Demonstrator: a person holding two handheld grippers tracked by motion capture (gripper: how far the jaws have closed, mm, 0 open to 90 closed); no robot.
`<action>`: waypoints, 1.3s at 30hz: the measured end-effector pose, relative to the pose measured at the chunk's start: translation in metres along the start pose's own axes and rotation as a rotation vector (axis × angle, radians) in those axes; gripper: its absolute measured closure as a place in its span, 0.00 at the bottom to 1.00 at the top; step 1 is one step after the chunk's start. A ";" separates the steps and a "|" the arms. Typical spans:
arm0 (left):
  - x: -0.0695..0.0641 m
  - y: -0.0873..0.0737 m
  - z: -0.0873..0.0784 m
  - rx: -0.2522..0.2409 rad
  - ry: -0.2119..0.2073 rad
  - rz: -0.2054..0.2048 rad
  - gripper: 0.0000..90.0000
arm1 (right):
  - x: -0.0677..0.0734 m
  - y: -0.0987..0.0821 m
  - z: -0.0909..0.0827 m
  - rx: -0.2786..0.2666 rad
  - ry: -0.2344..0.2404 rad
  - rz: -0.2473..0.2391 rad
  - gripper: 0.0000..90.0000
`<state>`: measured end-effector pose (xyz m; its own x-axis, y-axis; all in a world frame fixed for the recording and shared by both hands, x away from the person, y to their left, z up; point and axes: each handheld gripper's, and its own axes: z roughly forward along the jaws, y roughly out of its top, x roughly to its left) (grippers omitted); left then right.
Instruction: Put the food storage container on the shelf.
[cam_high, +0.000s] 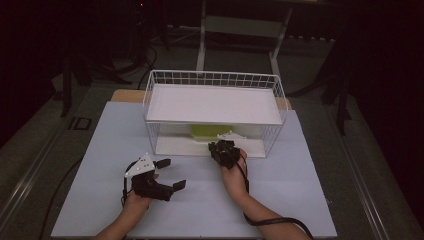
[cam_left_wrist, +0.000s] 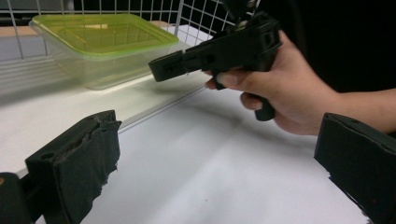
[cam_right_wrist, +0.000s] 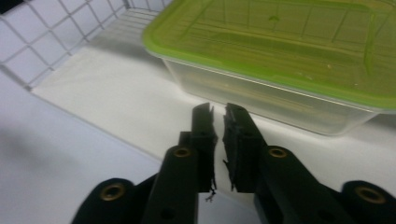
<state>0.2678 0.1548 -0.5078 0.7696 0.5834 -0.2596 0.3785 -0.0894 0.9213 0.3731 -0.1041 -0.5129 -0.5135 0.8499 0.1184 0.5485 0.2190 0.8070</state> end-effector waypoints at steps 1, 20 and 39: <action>0.000 0.000 0.000 0.000 0.002 -0.001 0.01 | 0.001 0.000 -0.002 -0.003 0.006 -0.001 0.81; 0.004 0.018 0.011 -0.005 -0.061 0.001 0.01 | 0.004 0.003 -0.051 -0.075 0.112 -0.048 0.22; -0.014 0.040 0.003 -0.013 -0.087 0.059 0.01 | 0.002 0.000 -0.090 -0.070 0.214 -0.067 0.16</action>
<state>0.2739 0.1407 -0.4685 0.8321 0.5052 -0.2287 0.3253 -0.1107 0.9391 0.3122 -0.1455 -0.4603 -0.6796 0.7120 0.1768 0.4651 0.2318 0.8543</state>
